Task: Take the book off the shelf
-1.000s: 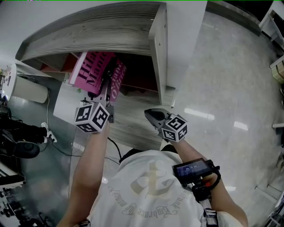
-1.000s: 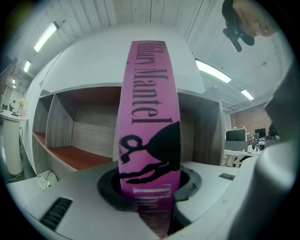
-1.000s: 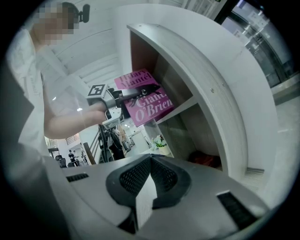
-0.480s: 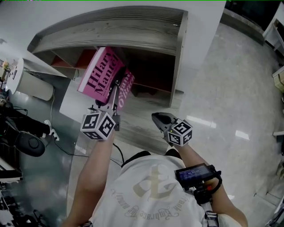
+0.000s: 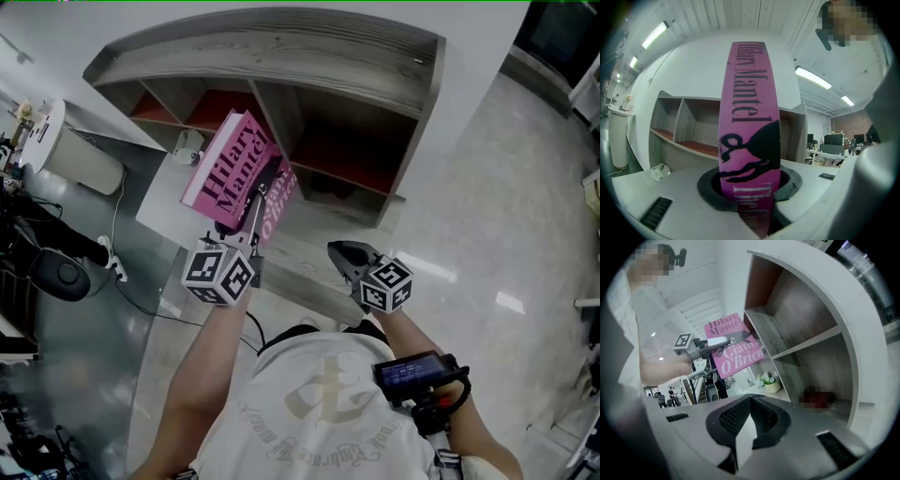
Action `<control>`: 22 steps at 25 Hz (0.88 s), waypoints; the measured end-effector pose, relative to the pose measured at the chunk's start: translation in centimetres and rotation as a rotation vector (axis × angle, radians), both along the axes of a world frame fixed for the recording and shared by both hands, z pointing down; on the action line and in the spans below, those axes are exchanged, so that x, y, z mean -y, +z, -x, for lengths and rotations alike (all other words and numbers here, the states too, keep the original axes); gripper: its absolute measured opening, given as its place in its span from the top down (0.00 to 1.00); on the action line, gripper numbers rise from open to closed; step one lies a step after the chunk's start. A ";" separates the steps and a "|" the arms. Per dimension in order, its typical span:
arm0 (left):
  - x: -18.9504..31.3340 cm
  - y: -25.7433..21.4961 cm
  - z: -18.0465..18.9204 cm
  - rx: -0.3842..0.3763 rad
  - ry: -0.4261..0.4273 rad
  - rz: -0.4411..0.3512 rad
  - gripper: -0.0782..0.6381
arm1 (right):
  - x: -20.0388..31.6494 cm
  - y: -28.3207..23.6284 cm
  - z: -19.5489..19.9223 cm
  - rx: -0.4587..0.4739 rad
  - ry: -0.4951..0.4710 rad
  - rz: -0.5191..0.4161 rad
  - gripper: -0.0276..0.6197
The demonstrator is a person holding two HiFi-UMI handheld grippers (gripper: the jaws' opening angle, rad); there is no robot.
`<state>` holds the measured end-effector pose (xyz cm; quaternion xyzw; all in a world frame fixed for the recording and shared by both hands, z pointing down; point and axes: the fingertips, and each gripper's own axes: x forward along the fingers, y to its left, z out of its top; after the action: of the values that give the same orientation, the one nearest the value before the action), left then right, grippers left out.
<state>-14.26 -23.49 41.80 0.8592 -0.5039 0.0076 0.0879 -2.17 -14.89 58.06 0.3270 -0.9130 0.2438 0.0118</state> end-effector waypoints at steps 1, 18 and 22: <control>-0.3 0.2 0.4 0.006 -0.001 0.000 0.67 | -0.1 -0.1 0.3 -0.004 -0.005 0.000 0.95; -5.1 5.1 4.9 -0.004 -0.007 0.085 0.67 | -2.2 -1.1 2.8 -0.057 -0.028 -0.003 0.95; -6.3 6.6 5.5 0.005 0.003 0.117 0.67 | -2.2 -1.5 3.1 -0.061 -0.031 -0.010 0.95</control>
<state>-19.76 -17.23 48.43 0.8534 -0.5015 0.0396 0.1367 -5.25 -12.74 56.52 0.3203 -0.9183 0.2289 0.0417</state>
